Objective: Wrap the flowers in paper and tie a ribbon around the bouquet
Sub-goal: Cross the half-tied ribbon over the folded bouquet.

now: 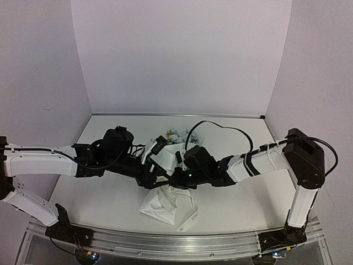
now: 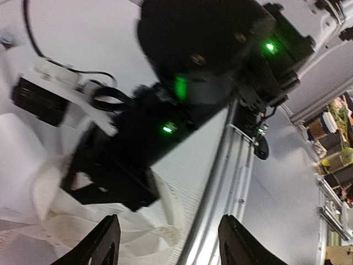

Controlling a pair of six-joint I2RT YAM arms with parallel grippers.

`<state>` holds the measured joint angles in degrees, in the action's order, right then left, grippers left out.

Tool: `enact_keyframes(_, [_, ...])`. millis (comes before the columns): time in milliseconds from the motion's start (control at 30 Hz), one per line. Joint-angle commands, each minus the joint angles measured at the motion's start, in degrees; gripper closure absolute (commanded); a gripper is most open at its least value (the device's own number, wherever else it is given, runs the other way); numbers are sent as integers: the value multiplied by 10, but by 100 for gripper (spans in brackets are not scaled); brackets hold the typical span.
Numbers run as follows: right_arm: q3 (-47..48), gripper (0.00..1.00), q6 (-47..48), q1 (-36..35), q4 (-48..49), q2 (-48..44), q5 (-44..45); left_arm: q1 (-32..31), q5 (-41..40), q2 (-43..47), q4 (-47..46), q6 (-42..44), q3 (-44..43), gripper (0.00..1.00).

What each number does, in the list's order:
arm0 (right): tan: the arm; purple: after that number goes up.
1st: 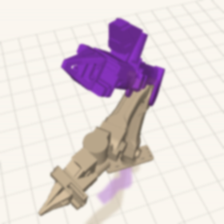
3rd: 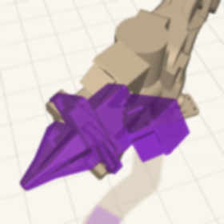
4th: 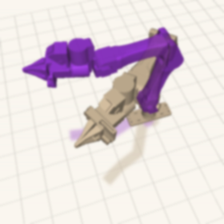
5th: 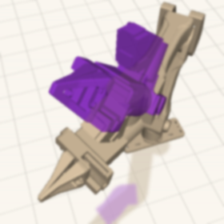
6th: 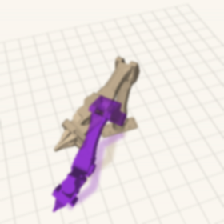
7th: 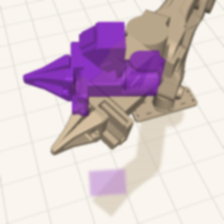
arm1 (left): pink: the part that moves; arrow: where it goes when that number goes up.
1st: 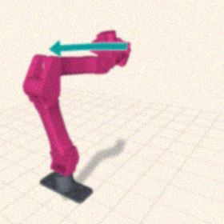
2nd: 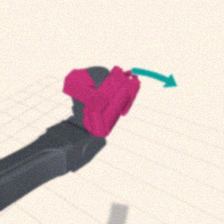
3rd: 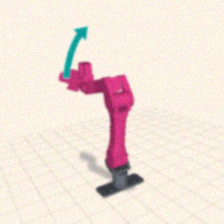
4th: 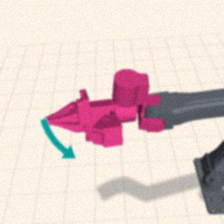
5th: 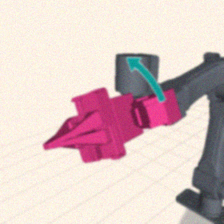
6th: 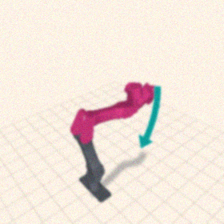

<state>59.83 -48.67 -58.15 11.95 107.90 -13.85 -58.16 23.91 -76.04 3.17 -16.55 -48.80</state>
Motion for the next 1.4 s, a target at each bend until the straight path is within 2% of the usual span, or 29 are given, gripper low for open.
enact_keyframes(0, [-1, 100, 14, 2, 5, -14, -4, 51, -100, 29, 10, -27, -11, 46])
enact_keyframes(100, [-2, 100, 16, 2, 5, -17, -4, 75, -122, 8, 38, -18, -22, 52])
enact_keyframes(400, [-3, 100, 18, 0, 4, -27, -3, 79, -54, -100, 63, 12, -77, 53])
enact_keyframes(733, [-6, 100, 24, -3, 2, -41, -2, 79, -69, -146, 76, 17, -90, 62])
enact_keyframes(900, [-6, 100, 29, -5, -5, -48, -1, 79, -63, -149, 63, 18, -89, 73])
enact_keyframes(1067, [-10, 100, 38, -8, -18, -59, 3, 79, -54, -146, 52, 17, -86, 99])
enact_keyframes(1367, [-16, 100, 39, -14, -7, -63, 24, 79, -28, -112, 17, 16, -57, 100])
